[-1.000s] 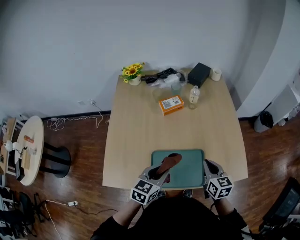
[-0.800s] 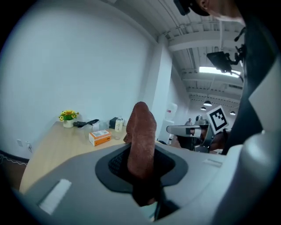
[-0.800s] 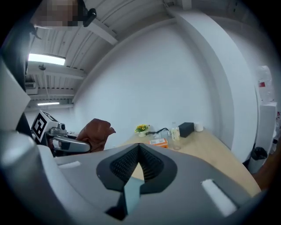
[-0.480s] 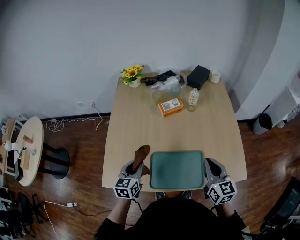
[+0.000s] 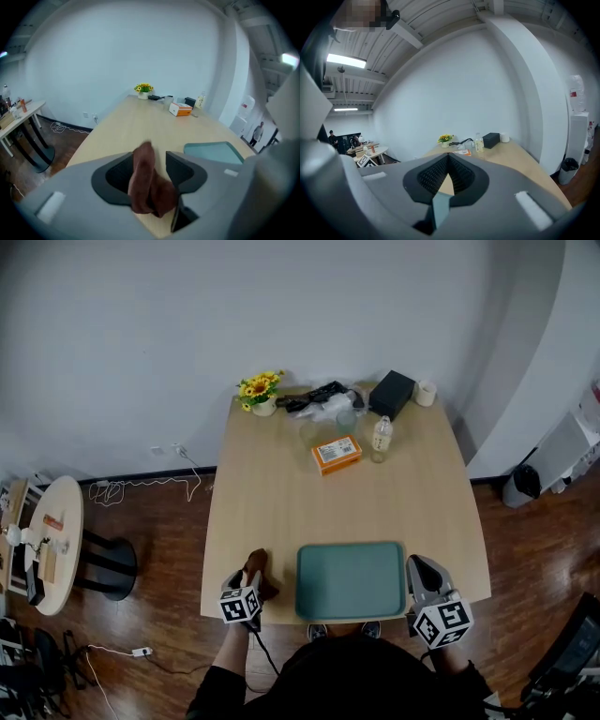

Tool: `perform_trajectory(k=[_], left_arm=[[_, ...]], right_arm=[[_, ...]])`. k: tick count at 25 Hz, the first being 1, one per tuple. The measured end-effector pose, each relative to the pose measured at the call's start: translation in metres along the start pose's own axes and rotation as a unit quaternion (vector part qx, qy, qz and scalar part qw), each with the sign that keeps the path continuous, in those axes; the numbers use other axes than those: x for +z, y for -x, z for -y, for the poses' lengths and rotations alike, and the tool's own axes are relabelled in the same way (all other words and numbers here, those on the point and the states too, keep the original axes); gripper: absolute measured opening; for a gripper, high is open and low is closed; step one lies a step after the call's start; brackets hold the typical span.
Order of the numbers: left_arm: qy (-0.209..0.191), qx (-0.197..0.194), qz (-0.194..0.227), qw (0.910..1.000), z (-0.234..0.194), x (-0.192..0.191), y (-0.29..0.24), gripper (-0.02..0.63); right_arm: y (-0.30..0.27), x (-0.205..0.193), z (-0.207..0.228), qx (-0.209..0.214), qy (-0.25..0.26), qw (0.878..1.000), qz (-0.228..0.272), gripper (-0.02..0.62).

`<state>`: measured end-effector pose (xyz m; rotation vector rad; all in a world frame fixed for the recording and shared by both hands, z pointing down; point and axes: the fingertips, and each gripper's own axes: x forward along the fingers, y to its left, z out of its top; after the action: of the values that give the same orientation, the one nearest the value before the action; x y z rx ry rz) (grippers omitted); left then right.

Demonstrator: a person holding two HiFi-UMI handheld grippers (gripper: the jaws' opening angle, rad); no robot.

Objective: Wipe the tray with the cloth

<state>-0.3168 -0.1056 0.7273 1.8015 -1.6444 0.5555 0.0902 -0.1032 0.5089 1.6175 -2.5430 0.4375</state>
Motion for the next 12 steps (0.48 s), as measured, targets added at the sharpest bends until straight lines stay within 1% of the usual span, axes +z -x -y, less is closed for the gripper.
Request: perform_trajectory(k=[2, 4, 5, 7, 9, 10, 12], left_arm=[[-0.002, 0.005, 0.034, 0.9994, 0.010, 0.024, 0.017, 0.232], [-0.018, -0.014, 0.092, 0.9955, 0.036, 0.064, 0.046, 0.233], [-0.026, -0.036, 0.123, 0.9915, 0.057, 0.085, 0.062, 0.231], [-0.040, -0.102, 0.167, 0.9798, 0.109, 0.118, 0.092, 0.210], [-0.064, -0.173, 0.184, 0.9655, 0.166, 0.132, 0.115, 0.171], [-0.079, -0.200, 0.187, 0.9585, 0.190, 0.134, 0.124, 0.164], [-0.107, -0.235, 0.186, 0.9479, 0.227, 0.130, 0.133, 0.164]], right_arm=[[0.000, 0.002, 0.000, 0.002, -0.001, 1.000, -0.001, 0.002], [0.000, 0.001, 0.000, 0.003, -0.003, 1.000, -0.002, 0.002], [0.000, -0.001, 0.000, 0.004, -0.005, 1.000, -0.002, 0.002], [-0.001, -0.002, -0.003, 0.007, -0.008, 1.000, -0.003, 0.002], [-0.003, -0.002, -0.007, 0.009, -0.014, 1.000, -0.005, 0.002], [-0.004, -0.002, -0.009, 0.011, -0.017, 1.000, -0.004, 0.002], [-0.005, -0.001, -0.014, 0.019, -0.019, 1.000, 0.000, 0.002]])
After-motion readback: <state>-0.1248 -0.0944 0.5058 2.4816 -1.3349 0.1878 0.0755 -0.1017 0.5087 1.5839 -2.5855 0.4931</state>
